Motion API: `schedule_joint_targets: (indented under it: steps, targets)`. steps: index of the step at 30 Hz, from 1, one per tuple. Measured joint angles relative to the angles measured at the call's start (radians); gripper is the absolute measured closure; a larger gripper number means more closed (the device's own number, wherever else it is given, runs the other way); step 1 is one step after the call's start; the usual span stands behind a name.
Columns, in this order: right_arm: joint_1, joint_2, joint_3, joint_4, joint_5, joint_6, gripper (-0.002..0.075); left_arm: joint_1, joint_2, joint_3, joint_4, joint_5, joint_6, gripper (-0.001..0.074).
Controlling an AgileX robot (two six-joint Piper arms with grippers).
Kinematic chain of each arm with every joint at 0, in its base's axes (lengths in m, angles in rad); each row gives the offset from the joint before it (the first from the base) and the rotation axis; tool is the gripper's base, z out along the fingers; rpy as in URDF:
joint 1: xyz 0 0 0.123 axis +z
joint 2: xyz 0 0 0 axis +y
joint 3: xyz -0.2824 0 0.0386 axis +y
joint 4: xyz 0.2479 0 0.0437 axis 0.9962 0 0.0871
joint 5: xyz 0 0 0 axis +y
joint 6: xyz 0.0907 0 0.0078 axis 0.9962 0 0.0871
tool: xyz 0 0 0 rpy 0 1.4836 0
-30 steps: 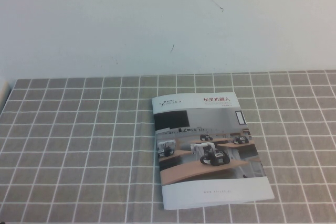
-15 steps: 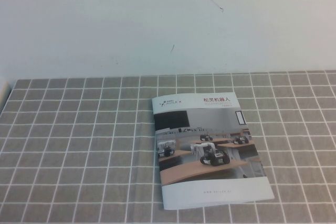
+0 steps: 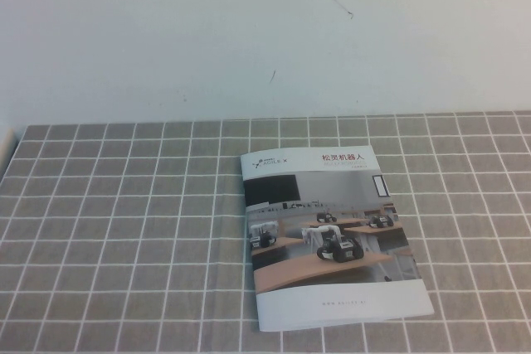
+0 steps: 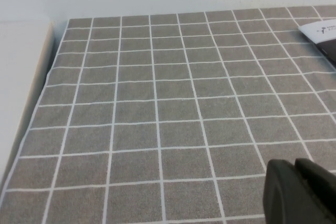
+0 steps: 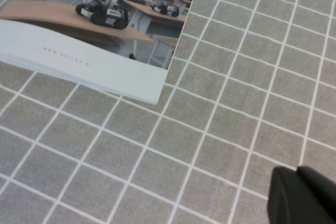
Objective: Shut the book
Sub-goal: 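Close the open booklet and leave it lying on the table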
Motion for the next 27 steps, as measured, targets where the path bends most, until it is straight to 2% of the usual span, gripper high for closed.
schedule_joint_targets:
  steps: [12,27]
  targets:
    - [0.0,0.0,0.0,0.0,0.0,0.0,0.0729,0.0,0.0,0.0,-0.002,0.0,-0.083,0.0737]
    - [0.0,0.0,0.0,0.002,0.0,0.0,0.0729,0.0,0.0,0.0,-0.002,0.0,-0.091,0.0737]
